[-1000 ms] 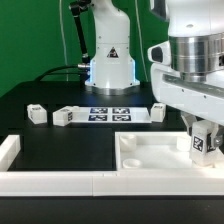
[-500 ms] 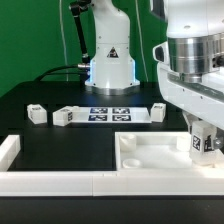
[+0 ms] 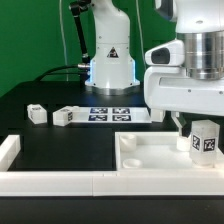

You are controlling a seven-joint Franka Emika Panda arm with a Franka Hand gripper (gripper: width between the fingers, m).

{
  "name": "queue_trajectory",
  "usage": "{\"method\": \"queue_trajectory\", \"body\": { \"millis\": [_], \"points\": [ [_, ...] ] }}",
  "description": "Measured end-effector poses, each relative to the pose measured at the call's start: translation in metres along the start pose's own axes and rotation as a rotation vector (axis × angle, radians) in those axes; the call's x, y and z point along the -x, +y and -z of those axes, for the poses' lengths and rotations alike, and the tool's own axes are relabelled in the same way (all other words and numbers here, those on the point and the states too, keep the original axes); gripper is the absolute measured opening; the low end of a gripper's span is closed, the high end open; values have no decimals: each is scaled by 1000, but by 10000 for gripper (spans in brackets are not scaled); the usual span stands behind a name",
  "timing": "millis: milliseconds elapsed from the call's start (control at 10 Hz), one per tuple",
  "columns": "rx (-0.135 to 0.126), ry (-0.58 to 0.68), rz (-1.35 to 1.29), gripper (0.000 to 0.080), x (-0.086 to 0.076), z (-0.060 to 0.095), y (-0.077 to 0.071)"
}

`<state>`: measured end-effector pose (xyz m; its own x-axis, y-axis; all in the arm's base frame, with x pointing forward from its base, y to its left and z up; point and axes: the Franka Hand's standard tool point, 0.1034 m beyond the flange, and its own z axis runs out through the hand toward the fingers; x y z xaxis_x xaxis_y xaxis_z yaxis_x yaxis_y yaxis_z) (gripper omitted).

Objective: Assemble square table

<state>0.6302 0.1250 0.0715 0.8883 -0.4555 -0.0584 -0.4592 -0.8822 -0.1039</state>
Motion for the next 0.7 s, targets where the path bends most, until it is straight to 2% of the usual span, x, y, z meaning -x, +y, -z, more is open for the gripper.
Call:
{"method": "queue_trajectory", "body": {
  "millis": [100,200,300,600,700],
  "points": [
    [29,17,167,648,1,-1,1],
    [46,34,365,649,-3,1,3],
    [49,41,467,649,-6,3,3],
    [43,46,410,623,-7,2,2],
    [41,47,348,451,-6,2,2]
  ]
}}
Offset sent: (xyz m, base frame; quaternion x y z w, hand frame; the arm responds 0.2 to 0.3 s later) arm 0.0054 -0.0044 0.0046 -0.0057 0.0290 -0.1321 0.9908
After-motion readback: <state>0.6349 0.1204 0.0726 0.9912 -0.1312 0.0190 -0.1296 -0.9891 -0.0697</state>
